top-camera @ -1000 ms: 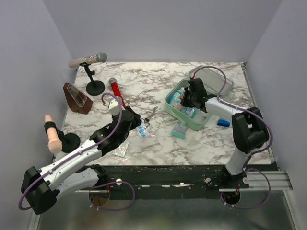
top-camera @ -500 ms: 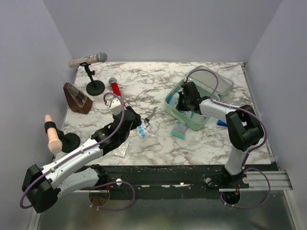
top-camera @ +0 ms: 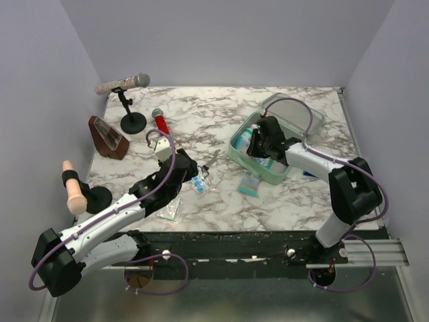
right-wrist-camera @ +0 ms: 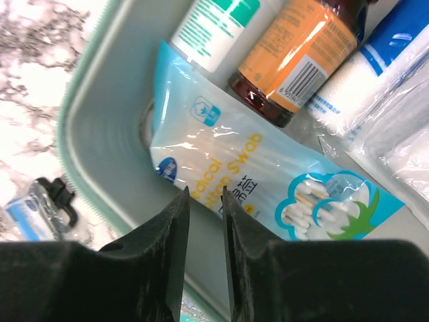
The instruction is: Organize the medicine kit
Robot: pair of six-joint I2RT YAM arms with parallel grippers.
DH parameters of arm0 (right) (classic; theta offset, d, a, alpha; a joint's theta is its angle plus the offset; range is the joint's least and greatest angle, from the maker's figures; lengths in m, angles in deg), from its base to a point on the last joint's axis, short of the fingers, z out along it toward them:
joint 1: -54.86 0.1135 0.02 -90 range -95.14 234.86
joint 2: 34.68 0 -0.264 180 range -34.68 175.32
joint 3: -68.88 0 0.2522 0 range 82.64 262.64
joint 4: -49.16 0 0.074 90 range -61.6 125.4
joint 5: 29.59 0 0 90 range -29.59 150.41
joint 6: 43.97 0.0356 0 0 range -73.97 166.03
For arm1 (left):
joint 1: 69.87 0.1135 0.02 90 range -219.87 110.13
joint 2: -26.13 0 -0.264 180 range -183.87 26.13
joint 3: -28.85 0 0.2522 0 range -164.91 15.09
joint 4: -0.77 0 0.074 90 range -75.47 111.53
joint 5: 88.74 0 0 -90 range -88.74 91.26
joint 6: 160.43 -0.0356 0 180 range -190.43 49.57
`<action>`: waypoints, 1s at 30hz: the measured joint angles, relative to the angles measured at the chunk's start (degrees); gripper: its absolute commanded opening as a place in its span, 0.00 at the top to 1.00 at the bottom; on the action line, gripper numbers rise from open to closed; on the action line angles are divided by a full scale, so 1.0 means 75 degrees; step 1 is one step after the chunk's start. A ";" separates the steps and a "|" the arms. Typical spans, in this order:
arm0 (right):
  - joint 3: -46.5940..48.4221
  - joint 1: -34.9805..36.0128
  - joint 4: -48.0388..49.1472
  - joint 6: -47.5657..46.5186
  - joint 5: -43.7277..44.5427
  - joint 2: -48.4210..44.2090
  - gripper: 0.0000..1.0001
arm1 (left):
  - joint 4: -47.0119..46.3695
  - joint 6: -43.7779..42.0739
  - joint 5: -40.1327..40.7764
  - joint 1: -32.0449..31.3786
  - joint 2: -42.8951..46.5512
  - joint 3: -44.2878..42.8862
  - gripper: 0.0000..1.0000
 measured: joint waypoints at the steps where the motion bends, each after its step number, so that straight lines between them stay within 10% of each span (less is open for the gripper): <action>1: 0.0003 0.0015 -0.0020 0.0003 0.0029 -0.0117 0.64 | -0.0006 -0.0003 0.0000 0.0000 -0.0006 0.0000 0.47; 19: 0.1037 0.0047 -0.0458 -0.0210 0.0527 0.1064 0.87 | -0.0003 -0.0003 0.0000 0.0000 -0.0020 0.0032 0.47; 30: 0.0609 0.0047 -0.0449 -0.0294 0.0583 0.0836 0.72 | -0.0061 0.0000 -0.0009 0.0000 -0.0020 0.0076 0.47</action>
